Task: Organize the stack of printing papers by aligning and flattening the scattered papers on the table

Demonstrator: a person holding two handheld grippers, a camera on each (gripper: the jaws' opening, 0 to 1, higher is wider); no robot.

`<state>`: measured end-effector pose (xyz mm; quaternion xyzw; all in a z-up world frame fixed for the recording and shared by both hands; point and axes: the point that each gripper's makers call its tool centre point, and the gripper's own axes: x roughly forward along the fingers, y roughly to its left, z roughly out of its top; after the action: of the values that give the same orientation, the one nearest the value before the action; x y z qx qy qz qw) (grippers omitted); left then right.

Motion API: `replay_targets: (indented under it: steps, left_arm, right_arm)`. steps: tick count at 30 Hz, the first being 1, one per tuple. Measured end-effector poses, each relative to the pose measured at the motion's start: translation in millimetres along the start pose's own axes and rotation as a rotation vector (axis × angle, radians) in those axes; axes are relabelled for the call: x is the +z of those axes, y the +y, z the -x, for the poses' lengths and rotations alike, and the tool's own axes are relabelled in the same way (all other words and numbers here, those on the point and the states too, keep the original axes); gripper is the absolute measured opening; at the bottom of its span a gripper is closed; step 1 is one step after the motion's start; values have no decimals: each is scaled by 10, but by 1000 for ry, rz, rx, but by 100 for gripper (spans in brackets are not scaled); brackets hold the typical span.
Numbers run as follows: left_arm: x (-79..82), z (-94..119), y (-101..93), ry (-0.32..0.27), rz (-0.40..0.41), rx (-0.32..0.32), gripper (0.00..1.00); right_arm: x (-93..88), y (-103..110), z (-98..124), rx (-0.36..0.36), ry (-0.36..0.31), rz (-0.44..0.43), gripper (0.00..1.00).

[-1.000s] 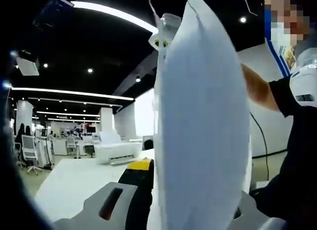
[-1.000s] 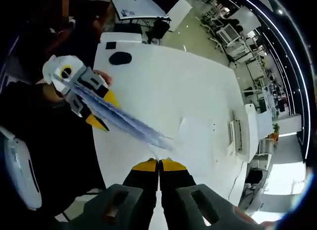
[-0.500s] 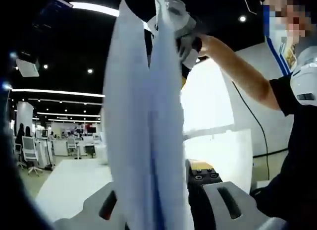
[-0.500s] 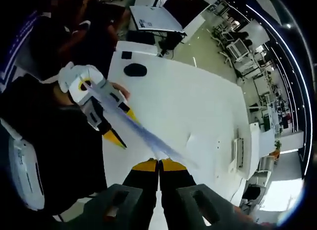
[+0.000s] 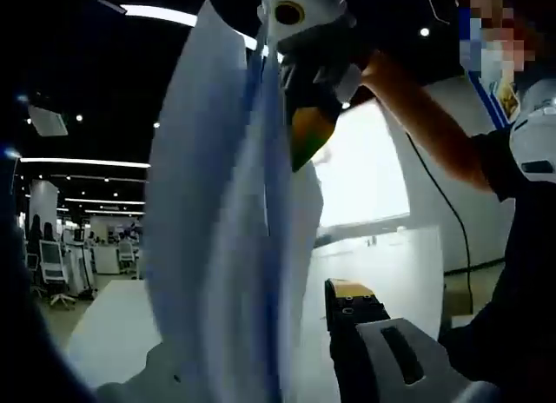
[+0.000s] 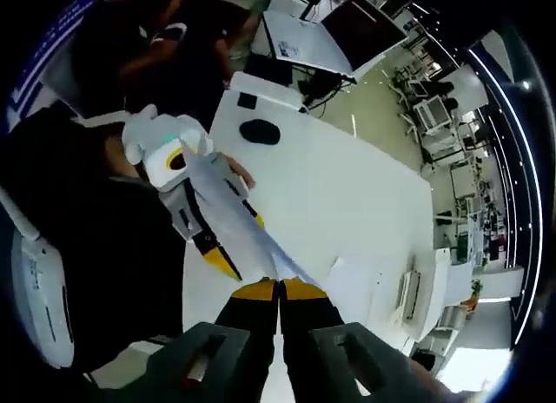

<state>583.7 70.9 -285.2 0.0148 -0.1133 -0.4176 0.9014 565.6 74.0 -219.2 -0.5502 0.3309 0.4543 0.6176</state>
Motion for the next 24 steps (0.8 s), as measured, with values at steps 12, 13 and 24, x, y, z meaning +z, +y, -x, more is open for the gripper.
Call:
replay_targets:
  steps: [12, 13, 24]
  left_arm:
    - [12, 11, -6, 1, -6, -2, 28]
    - [13, 10, -5, 0, -7, -2, 28]
    - [6, 15, 0, 7, -10, 1, 19]
  right_arm:
    - [29, 21, -24, -9, 13, 42, 0]
    - [28, 19, -29, -10, 13, 45, 0]
    - [46, -20, -52, -30, 3, 76, 0]
